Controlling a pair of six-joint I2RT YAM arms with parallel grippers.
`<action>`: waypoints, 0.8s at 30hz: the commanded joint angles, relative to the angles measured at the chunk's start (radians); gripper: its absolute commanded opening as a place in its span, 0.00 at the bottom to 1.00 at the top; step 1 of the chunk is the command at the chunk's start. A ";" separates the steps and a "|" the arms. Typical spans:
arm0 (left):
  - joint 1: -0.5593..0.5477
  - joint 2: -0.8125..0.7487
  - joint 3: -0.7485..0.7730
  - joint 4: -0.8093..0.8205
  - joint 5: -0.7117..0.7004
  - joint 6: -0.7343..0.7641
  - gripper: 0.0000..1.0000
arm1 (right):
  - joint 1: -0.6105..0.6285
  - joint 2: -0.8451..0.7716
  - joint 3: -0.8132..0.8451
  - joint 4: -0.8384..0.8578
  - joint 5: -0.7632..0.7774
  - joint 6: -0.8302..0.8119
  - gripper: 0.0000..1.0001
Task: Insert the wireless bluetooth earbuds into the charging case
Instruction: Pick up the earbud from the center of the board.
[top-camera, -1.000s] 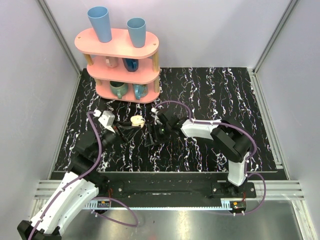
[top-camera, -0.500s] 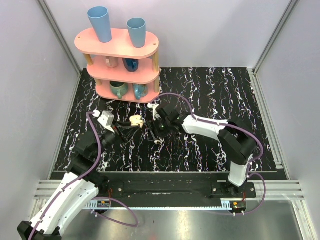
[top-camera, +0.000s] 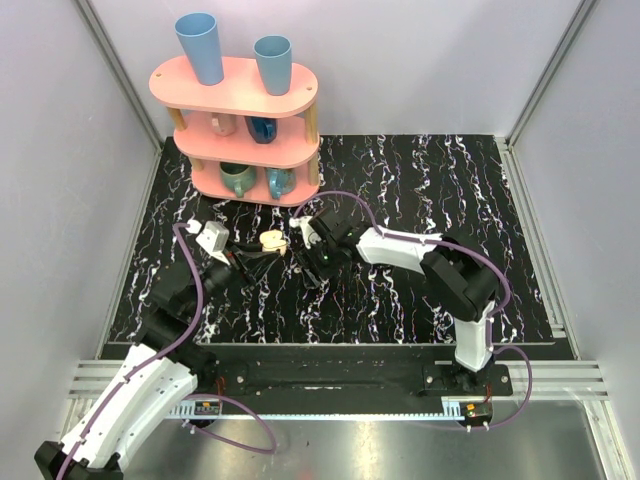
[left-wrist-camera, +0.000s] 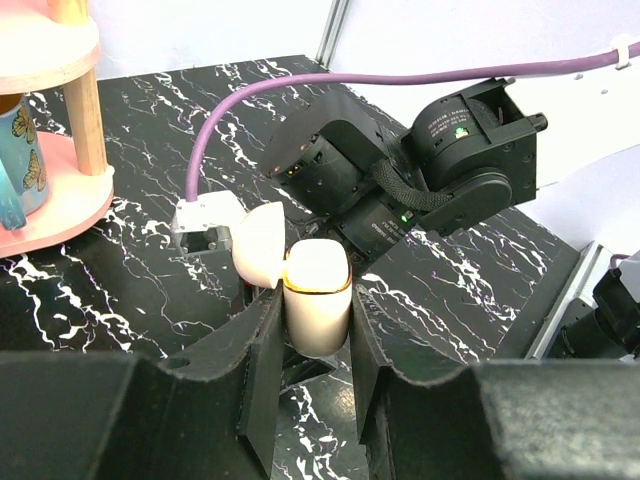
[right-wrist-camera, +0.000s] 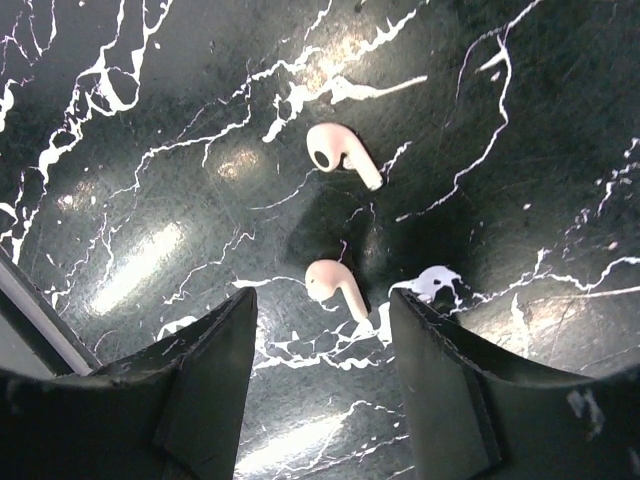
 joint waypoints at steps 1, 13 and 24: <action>0.005 0.004 0.008 0.045 0.005 -0.004 0.00 | -0.013 0.024 0.064 0.002 -0.037 -0.052 0.63; 0.005 -0.004 0.000 0.047 0.000 -0.007 0.00 | -0.013 0.053 0.074 -0.040 -0.035 -0.069 0.54; 0.005 -0.001 -0.003 0.050 -0.003 -0.008 0.00 | -0.013 0.073 0.084 -0.051 -0.043 -0.065 0.47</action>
